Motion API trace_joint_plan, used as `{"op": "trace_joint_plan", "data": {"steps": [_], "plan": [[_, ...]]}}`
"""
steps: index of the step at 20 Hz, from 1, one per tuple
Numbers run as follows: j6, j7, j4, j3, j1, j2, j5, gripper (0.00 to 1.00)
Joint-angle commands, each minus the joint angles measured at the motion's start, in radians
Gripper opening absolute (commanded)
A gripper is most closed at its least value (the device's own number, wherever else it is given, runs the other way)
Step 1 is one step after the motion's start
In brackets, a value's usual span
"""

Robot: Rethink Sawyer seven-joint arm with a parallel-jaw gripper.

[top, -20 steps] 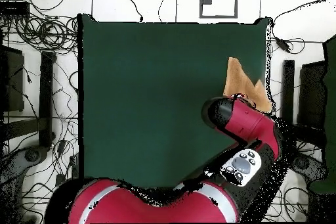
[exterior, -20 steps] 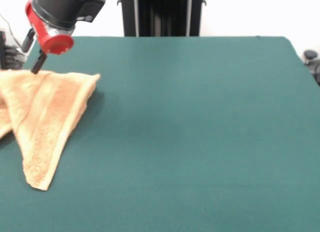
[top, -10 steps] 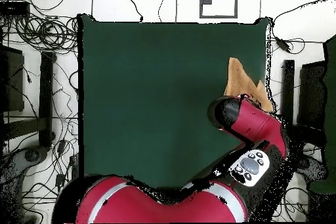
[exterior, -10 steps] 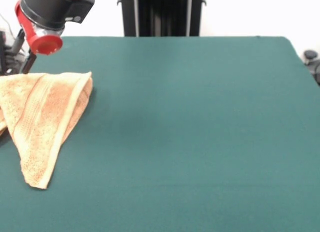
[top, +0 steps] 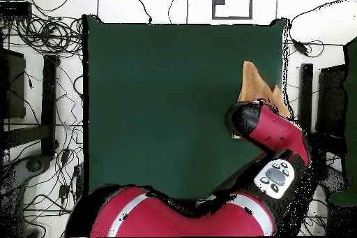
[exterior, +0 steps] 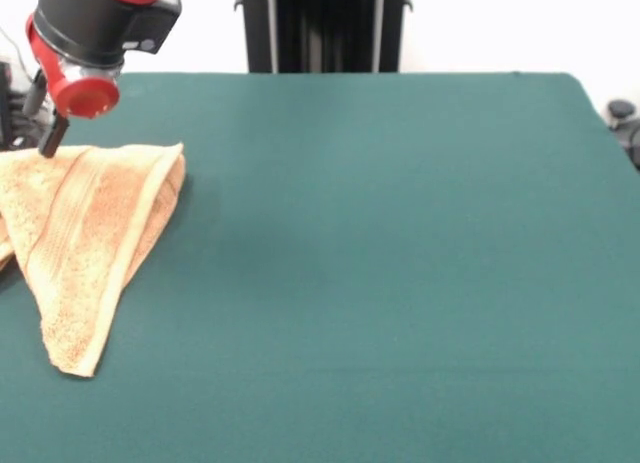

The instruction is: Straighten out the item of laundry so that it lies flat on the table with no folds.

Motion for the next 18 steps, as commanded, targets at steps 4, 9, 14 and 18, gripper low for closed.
{"op": "trace_joint_plan", "data": {"steps": [4, 9, 14, 18], "plan": [[-0.151, -0.017, -0.107, 0.335, -0.106, 0.034, -0.085, 1.00], [-0.142, -0.004, -0.121, 0.346, -0.115, 0.033, -0.119, 1.00], [-0.132, 0.004, -0.125, 0.355, -0.121, 0.029, -0.145, 1.00], [-0.127, 0.000, -0.127, 0.373, -0.134, 0.023, -0.169, 1.00]]}}
